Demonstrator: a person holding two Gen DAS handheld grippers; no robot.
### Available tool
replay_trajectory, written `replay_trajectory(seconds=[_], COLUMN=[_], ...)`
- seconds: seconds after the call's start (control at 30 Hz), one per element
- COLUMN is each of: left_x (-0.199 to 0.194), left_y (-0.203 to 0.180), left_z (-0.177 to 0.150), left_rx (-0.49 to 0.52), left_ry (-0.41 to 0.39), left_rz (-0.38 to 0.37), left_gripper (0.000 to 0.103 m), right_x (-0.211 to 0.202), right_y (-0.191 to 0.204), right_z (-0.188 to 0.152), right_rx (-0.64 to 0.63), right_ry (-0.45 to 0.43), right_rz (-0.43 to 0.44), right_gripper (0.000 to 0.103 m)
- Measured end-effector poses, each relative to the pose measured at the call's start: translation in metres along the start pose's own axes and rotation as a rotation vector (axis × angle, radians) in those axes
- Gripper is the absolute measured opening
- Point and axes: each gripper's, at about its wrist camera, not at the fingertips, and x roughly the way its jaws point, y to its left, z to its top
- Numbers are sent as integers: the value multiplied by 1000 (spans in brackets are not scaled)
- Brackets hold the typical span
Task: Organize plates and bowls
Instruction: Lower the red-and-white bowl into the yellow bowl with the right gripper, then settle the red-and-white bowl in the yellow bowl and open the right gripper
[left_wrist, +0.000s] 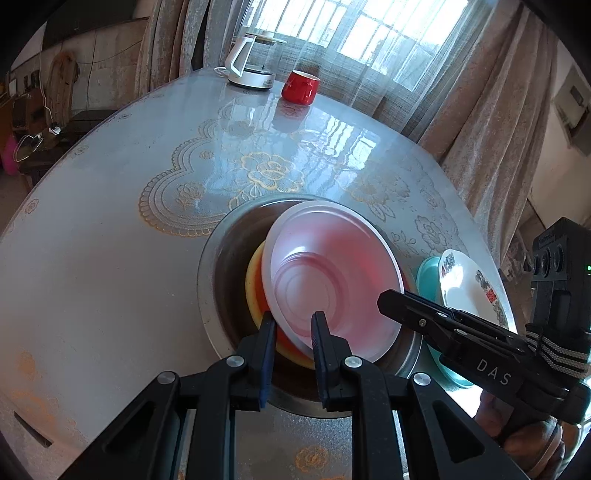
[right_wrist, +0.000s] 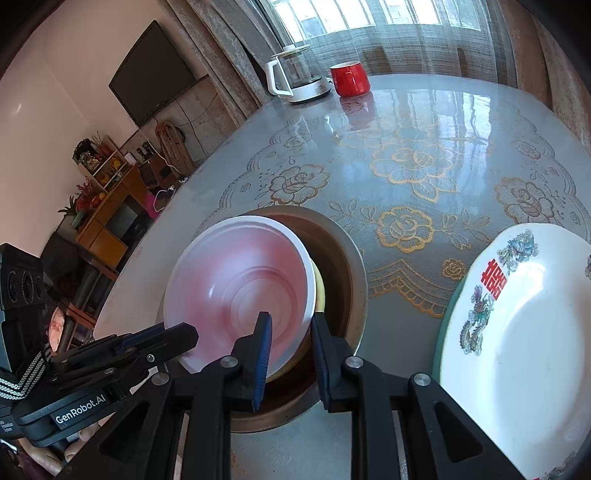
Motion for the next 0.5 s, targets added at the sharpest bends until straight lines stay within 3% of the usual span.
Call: replay_trajectory(seconds=[0.5], left_x=[5], left_y=[-8], left_z=[2], left_rx=[60], left_ry=[-20], left_rz=[91], left_gripper=[18], right_x=[-11], right_y=[2], right_z=[-8], right_rx=[-18], right_ry=[-46], right_rz=[-1], right_gripper=[27])
